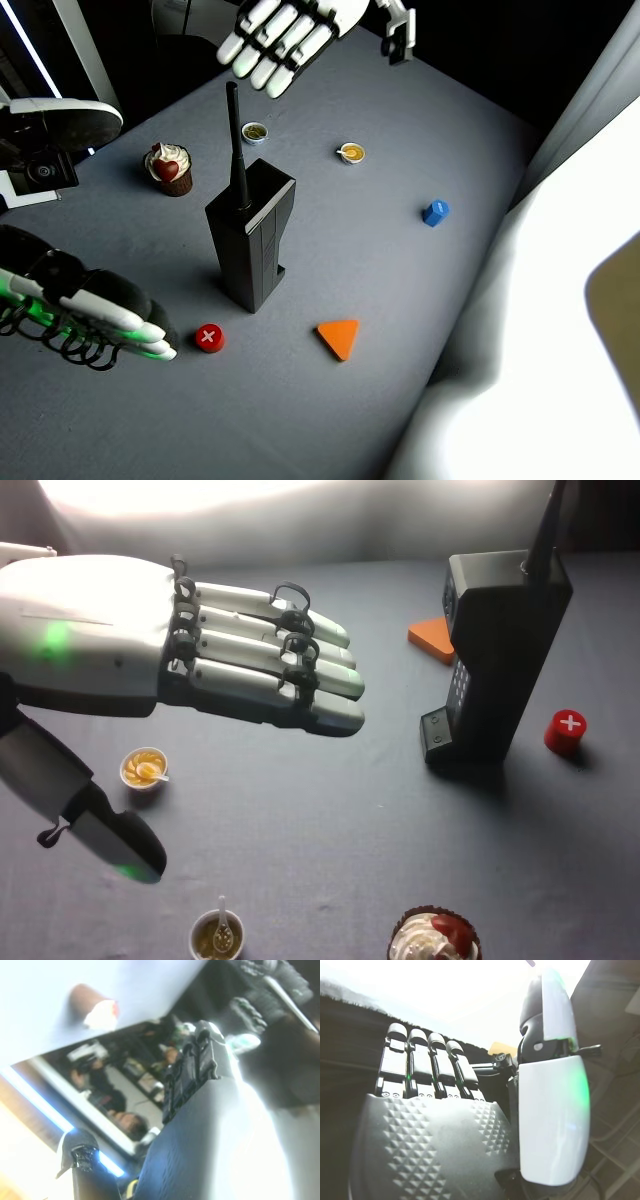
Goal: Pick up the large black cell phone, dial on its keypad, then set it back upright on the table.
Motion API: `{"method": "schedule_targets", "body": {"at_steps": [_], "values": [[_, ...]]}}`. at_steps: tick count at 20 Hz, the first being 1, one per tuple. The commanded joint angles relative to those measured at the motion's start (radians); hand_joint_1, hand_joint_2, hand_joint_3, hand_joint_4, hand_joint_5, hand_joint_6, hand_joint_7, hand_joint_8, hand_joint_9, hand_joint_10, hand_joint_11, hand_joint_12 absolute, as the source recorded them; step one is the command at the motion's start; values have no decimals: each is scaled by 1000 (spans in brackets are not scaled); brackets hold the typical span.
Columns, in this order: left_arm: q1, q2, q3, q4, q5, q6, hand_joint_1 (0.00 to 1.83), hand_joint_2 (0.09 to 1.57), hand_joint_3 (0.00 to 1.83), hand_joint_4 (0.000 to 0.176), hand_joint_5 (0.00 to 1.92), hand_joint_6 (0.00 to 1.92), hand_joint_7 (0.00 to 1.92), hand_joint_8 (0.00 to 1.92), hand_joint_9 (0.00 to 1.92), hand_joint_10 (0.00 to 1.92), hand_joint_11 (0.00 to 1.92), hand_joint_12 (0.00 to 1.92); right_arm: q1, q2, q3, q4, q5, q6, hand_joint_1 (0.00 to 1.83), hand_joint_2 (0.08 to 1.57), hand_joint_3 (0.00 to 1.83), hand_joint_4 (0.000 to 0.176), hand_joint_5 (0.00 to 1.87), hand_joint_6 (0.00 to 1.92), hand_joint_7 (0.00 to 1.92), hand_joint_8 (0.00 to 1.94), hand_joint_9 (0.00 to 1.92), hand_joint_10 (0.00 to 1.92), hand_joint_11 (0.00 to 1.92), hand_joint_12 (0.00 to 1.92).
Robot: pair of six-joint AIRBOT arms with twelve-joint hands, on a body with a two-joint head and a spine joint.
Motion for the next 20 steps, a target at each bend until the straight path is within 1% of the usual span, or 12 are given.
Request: {"method": "schedule_targets", "body": {"at_steps": [1, 5, 6, 9, 10, 11, 12, 13, 17, 18, 19, 20], "values": [[-22, -1, -5, -78, -30, 11, 371, 1015, 5, 0, 70, 0, 71, 0, 75, 1, 0, 190, 2, 8, -2, -38, 119, 12, 1227, 919, 0, 0, 0, 0, 0, 0, 0, 0, 33, 36], [-22, -5, -14, -108, 16, 28, 403, 1004, 0, 0, 113, 3, 117, 3, 104, 2, 0, 209, -13, 10, -3, -35, 126, 12, 1184, 940, 4, 0, 0, 0, 0, 0, 0, 0, 0, 0], [-22, -5, -18, -116, 27, 31, 409, 1002, 0, 0, 121, 3, 126, 3, 112, 3, 0, 237, -32, 16, -3, -30, 140, 12, 1167, 948, 7, 0, 0, 0, 0, 0, 0, 0, 0, 0], [-22, -6, -28, -136, 57, 37, 385, 1016, 3, 0, 93, 0, 98, 0, 93, 0, 0, 200, -106, 16, -2, 2, 204, 39, 1174, 946, 5, 0, 0, 0, 0, 0, 0, 0, 0, 0], [-23, -7, -32, -148, 70, 40, 358, 1016, 1, 0, 94, 0, 103, 0, 106, 2, 0, 237, -115, 13, 0, 3, 211, 40, 1169, 954, 8, 0, 0, 0, 0, 0, 0, 0, 0, 0], [-25, -7, -38, -165, 84, 47, 371, 1004, 0, 0, 110, 4, 120, 4, 118, 4, 0, 267, -117, 7, 5, 2, 211, 40, 1171, 964, 12, 0, 0, 0, 0, 0, 0, 0, 0, 0], [-29, -5, -44, -176, 93, 52, 364, 1009, 0, 0, 109, 2, 118, 2, 116, 2, 0, 241, -118, 0, 12, -1, 211, 41, 1163, 953, 6, 0, 0, 0, 0, 0, 0, 0, 0, 0], [-32, -3, -48, -182, 97, 57, 373, 1009, 0, 0, 116, 1, 119, 1, 127, 2, 0, 282, -118, -9, 21, -6, 211, 43, 1137, 956, 7, 0, 0, 0, 0, 0, 0, 0, 0, 0], [-31, 3, -44, -183, 96, 55, 355, 1017, 2, 0, 94, 0, 106, 0, 110, 0, 0, 255, -119, -48, 67, -19, 211, 49, 1144, 964, 9, 0, 0, 0, 0, 0, 0, 0, 0, 0], [-31, 5, -40, -183, 95, 55, 414, 994, 2, 0, 121, 0, 130, 0, 132, 0, 0, 334, -119, -58, 80, -19, 212, 49, 1163, 969, 10, 0, 0, 0, 0, 0, 0, 0, 0, 0], [-31, 8, -36, -183, 95, 56, 397, 1000, 6, 0, 121, 0, 135, 0, 129, 0, 0, 350, -119, -68, 93, -19, 215, 49, 1128, 961, 5, 0, 0, 0, 0, 0, 0, 0, 0, 0], [-29, 14, -28, -188, 90, 58, 401, 1000, 4, 0, 126, 1, 141, 1, 133, 1, 0, 364, -119, -79, 107, -20, 218, 49, 1149, 963, 5, 0, 0, 0, 0, 0, 0, 0, 0, 0]]}}
